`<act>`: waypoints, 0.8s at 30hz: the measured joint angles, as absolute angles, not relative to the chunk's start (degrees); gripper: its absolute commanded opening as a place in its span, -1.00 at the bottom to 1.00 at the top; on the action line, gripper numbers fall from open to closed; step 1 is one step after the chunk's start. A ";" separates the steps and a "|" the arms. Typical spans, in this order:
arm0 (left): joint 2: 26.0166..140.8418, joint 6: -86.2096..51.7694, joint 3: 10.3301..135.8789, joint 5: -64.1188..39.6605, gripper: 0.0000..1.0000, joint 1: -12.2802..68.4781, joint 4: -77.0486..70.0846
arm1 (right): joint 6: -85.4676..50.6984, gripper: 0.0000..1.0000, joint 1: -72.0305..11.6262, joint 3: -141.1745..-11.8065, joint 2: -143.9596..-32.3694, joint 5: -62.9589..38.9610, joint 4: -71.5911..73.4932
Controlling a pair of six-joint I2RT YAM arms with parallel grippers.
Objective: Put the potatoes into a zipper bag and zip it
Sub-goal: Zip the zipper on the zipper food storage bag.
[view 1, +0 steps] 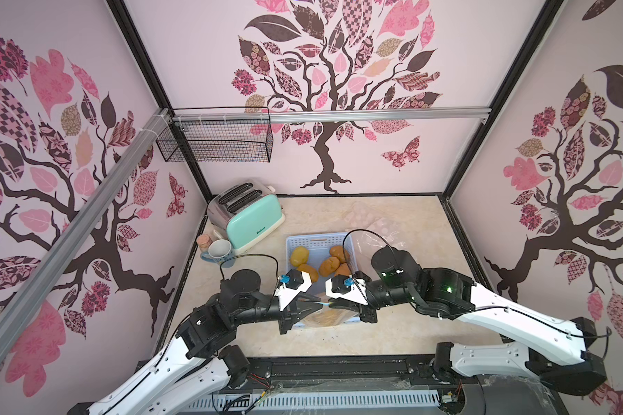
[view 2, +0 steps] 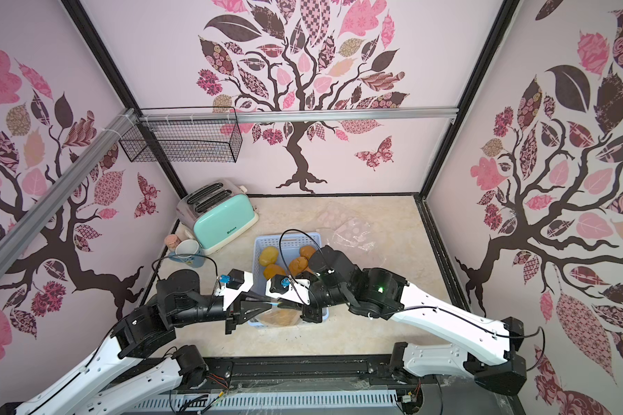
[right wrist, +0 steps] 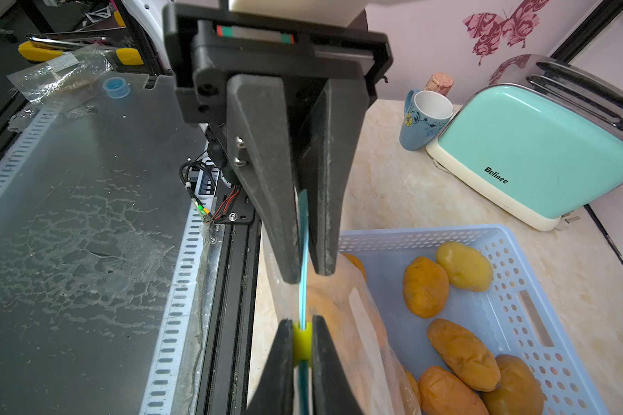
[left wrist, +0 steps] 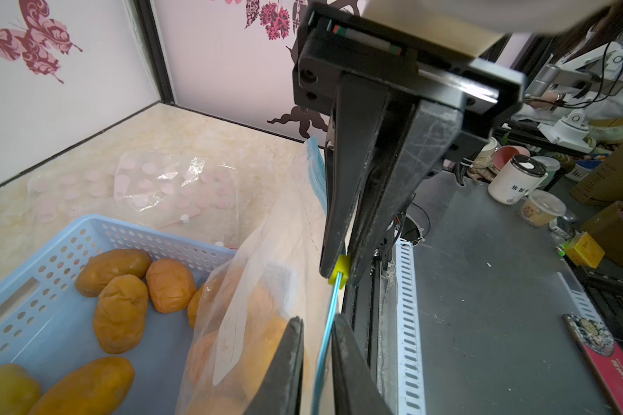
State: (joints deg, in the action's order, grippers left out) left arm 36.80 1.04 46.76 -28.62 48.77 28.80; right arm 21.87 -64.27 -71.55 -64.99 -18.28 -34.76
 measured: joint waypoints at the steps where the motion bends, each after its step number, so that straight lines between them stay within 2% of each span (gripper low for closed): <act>1: 36.82 1.10 46.76 -28.67 -0.87 48.82 28.71 | 21.87 -0.89 -64.27 -71.55 -64.99 -18.28 -34.74; 4: 36.86 1.15 46.76 -28.73 -1.00 48.80 28.69 | 21.87 -0.89 -64.16 -71.55 -64.99 -18.24 -34.79; 13: 37.28 2.98 48.73 -23.86 -1.00 49.15 31.92 | 21.82 -0.87 -64.10 -72.99 -66.76 -16.71 -35.46; 24: 44.99 12.01 73.14 -11.09 -1.00 49.28 49.39 | 20.12 -0.86 -64.05 -87.57 -72.18 -13.47 -35.99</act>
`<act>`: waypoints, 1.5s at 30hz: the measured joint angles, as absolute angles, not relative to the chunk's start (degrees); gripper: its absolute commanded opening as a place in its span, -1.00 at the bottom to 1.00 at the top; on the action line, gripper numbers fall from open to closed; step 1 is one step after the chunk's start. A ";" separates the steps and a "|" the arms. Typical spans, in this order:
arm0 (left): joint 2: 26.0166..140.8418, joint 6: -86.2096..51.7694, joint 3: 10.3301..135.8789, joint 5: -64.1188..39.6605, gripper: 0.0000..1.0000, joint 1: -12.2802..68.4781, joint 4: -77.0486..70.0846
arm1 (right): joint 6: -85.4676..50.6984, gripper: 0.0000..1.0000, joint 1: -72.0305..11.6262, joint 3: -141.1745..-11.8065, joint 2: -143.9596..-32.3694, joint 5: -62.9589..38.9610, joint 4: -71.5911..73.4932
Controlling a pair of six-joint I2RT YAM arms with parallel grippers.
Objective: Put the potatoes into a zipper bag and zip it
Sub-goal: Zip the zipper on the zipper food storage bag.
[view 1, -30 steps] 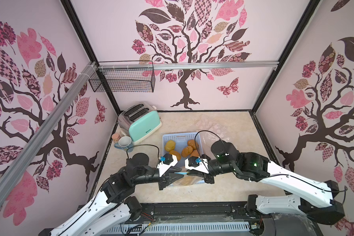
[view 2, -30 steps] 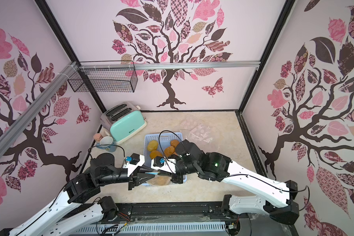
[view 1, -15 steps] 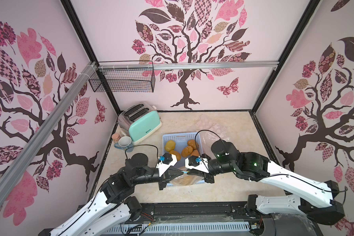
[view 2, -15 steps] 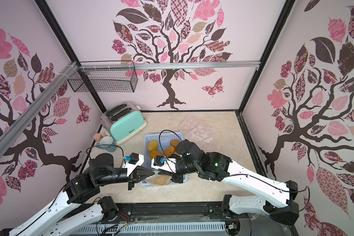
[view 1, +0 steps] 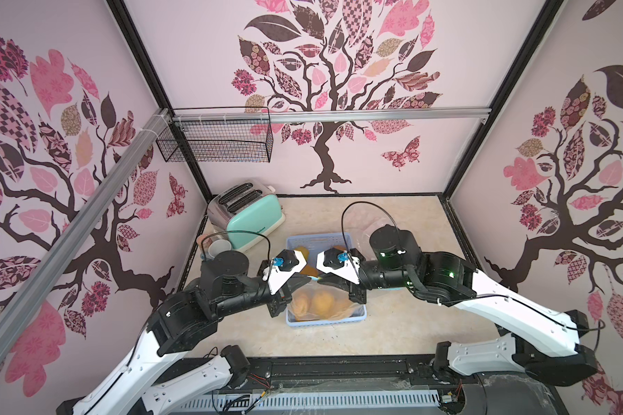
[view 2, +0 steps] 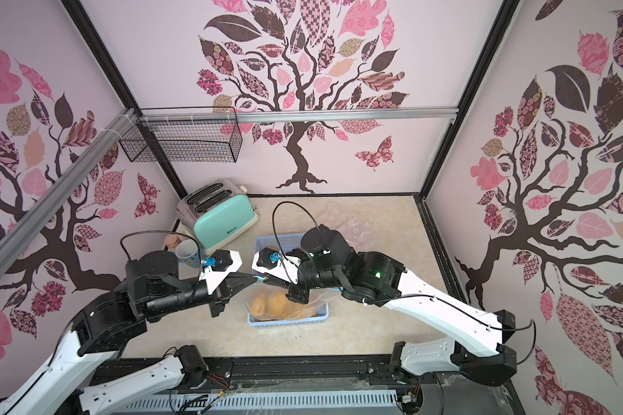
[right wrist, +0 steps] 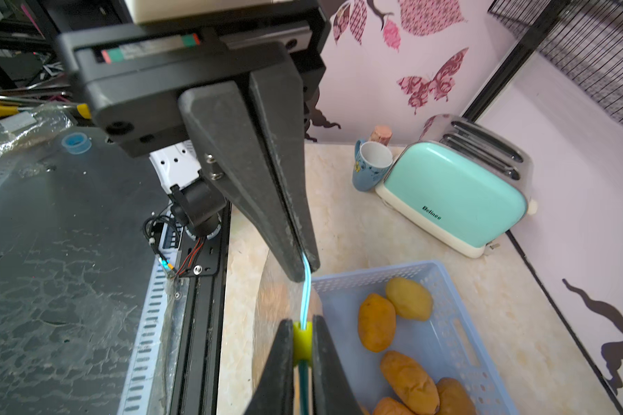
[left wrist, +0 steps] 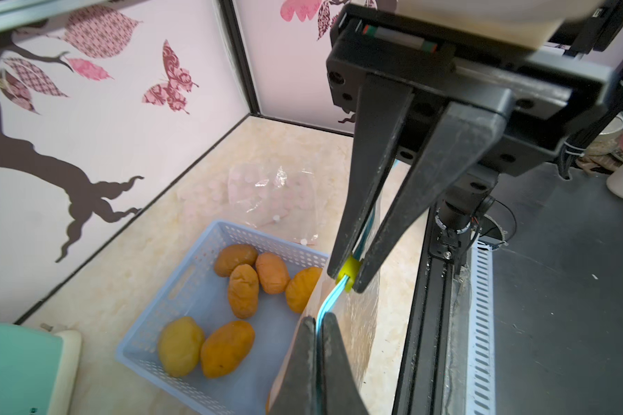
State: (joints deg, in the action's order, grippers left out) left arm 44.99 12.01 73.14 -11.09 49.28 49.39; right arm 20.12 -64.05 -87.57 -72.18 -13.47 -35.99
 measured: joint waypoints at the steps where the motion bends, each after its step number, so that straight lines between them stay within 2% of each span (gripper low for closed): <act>1: 45.10 12.47 74.32 -10.59 -1.00 49.36 50.43 | 20.03 -0.86 -64.05 -88.14 -72.31 -13.45 -35.97; 19: 42.06 13.98 79.05 -1.96 -1.00 49.56 63.48 | 19.44 -0.83 -64.45 -82.94 -68.10 -12.12 -39.90; 45: 38.17 14.85 79.18 1.43 -1.00 49.56 66.74 | 18.96 -0.83 -64.45 -76.77 -58.67 -9.78 -47.62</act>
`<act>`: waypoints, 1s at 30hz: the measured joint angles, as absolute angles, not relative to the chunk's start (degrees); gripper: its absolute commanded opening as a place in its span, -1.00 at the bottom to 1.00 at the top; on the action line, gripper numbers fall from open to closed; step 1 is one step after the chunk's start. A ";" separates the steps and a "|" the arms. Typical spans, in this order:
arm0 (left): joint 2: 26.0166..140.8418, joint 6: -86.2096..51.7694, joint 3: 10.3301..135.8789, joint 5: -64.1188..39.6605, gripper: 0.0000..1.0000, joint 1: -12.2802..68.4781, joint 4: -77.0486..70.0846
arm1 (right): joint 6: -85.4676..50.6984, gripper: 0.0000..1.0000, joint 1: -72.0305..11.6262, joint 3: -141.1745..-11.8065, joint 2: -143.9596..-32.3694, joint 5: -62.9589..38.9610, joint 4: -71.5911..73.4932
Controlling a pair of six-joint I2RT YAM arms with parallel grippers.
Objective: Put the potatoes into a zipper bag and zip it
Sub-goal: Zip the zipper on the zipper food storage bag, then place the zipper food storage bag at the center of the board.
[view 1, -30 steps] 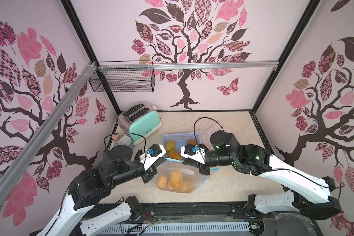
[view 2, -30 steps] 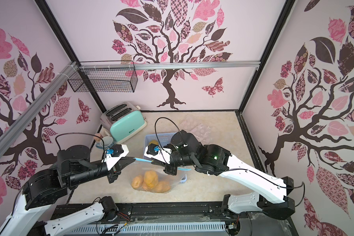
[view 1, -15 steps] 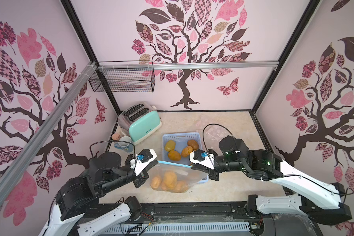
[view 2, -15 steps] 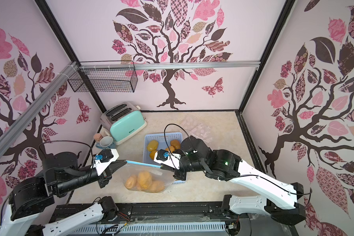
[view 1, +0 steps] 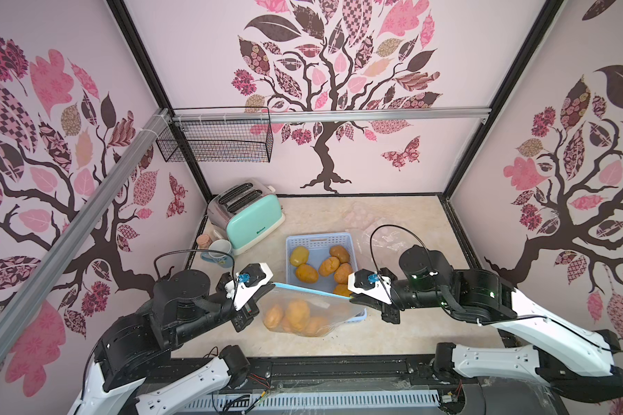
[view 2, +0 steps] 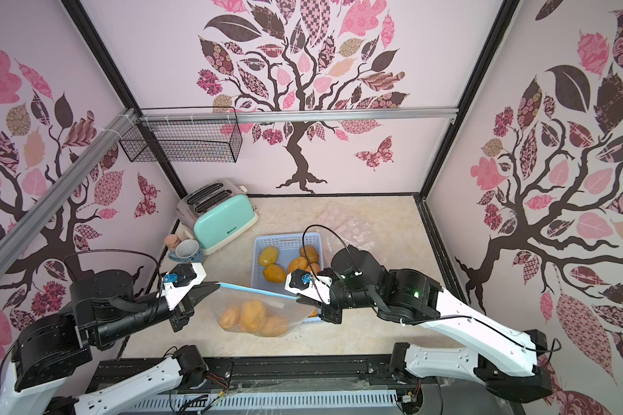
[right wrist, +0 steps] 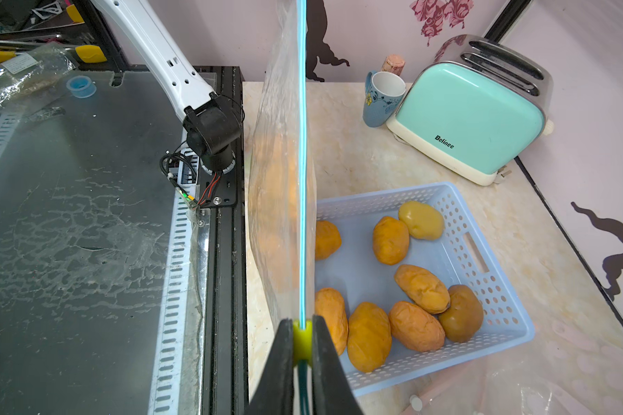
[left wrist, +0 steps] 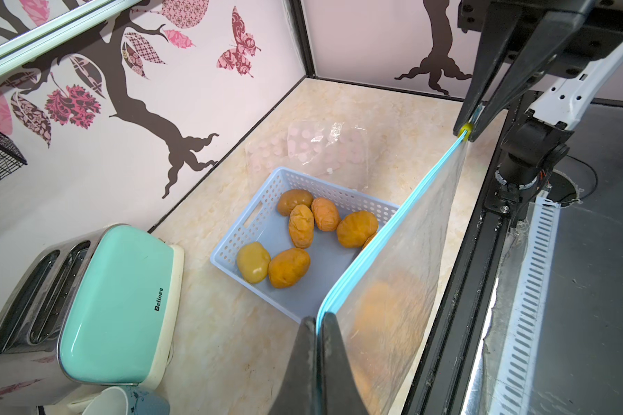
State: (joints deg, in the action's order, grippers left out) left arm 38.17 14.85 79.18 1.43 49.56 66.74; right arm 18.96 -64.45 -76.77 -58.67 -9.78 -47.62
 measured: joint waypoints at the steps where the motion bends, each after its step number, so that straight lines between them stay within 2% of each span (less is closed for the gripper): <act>1: 38.17 14.85 79.18 1.43 -1.00 49.56 66.83 | 18.94 -0.83 -64.45 -76.55 -58.50 -9.72 -47.72; 13: 37.26 14.79 79.18 1.52 -1.00 49.56 67.88 | 18.20 -0.81 -64.45 -75.68 -55.99 -8.73 -50.00; 14: 37.19 14.72 79.18 1.52 -1.00 49.56 67.88 | 18.11 -0.72 -64.45 -75.55 -55.90 -8.73 -50.02; 15: 37.21 14.61 79.18 1.56 -1.00 49.56 67.88 | 17.76 -0.47 -64.45 -75.37 -55.86 -8.78 -50.04; 17: 36.97 14.31 79.20 3.38 -1.00 49.32 67.92 | 17.61 -0.25 -64.42 -75.22 -55.86 -8.36 -51.86; 19: 36.60 13.50 79.55 5.21 -1.00 49.06 68.07 | 16.84 0.19 -64.36 -75.11 -55.96 -8.32 -53.89; 21: 36.60 12.82 80.14 6.37 -1.00 49.06 68.27 | 16.58 0.46 -64.31 -75.13 -56.21 -8.80 -54.68; 24: 36.80 11.29 81.10 8.71 -1.00 49.06 68.53 | 16.36 0.60 -64.31 -75.18 -56.25 -9.32 -54.30; 30: 37.10 7.20 82.87 18.59 -1.00 49.06 69.10 | 15.27 0.64 -64.31 -73.28 -54.30 -8.88 -49.23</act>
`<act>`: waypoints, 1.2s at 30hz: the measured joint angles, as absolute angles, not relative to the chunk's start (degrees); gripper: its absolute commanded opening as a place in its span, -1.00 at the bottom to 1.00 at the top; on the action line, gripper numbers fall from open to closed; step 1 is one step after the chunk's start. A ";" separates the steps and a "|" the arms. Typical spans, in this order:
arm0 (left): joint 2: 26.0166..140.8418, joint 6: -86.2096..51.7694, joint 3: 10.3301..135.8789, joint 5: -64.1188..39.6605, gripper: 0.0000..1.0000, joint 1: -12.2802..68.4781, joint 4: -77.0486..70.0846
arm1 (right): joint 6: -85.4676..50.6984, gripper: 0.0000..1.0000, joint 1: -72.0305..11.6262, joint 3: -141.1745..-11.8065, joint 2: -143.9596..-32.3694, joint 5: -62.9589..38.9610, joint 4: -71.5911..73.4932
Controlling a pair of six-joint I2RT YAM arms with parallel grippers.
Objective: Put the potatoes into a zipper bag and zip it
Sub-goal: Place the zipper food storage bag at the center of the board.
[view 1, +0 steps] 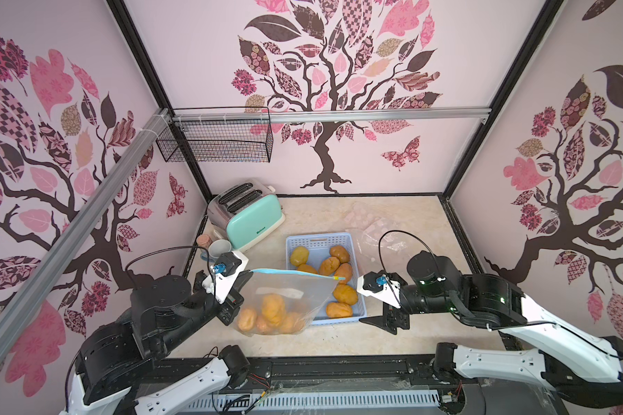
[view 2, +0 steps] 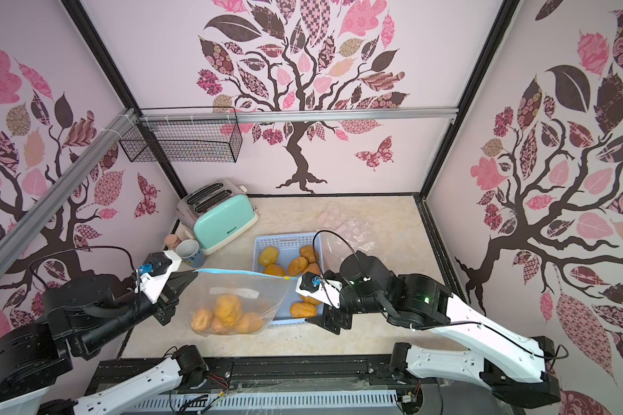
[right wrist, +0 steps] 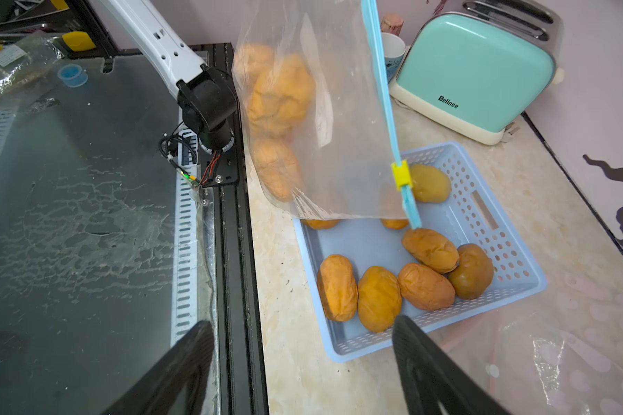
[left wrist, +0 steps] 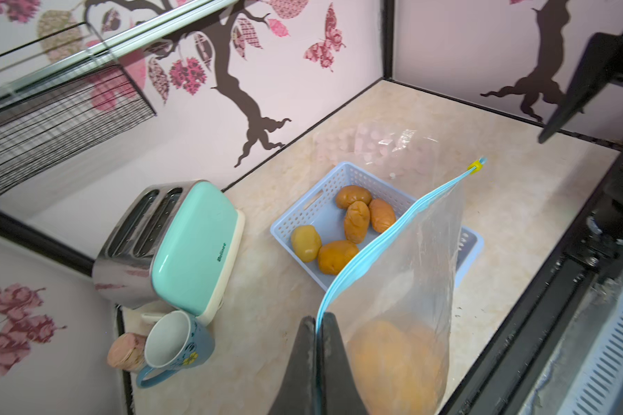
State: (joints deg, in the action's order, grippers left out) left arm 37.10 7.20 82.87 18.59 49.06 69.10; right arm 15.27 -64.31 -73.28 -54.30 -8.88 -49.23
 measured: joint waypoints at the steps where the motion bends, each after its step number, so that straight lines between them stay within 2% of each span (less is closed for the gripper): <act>1: 37.04 6.55 82.89 21.10 -1.00 49.06 69.21 | 15.16 0.64 -64.31 -72.40 -53.78 -8.75 -48.25; 12: 28.56 3.90 78.67 43.90 -1.00 49.15 69.54 | 12.73 0.63 -64.31 -60.36 -50.04 -9.04 -36.58; 21: 26.63 2.04 76.55 58.63 -1.00 49.93 72.34 | 11.94 0.63 -64.31 -52.34 -48.82 -9.17 -25.63; 26: 27.44 1.67 72.27 66.94 -1.00 49.93 73.34 | 11.57 0.63 -64.31 -50.13 -48.40 -9.21 -21.98; 32: 34.76 0.16 68.82 73.06 -1.00 49.93 74.61 | 10.13 0.63 -64.31 -44.56 -43.77 -10.09 -18.50; 36: 34.63 5.34 65.45 74.56 -1.00 48.31 68.03 | 9.67 0.63 -64.31 -42.87 -42.02 -10.39 -17.30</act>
State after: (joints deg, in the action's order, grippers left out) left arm 34.63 5.34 65.45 74.56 48.31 68.03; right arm 9.67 -64.31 -42.87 -42.02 -10.39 -17.30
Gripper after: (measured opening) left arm 0.047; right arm 0.815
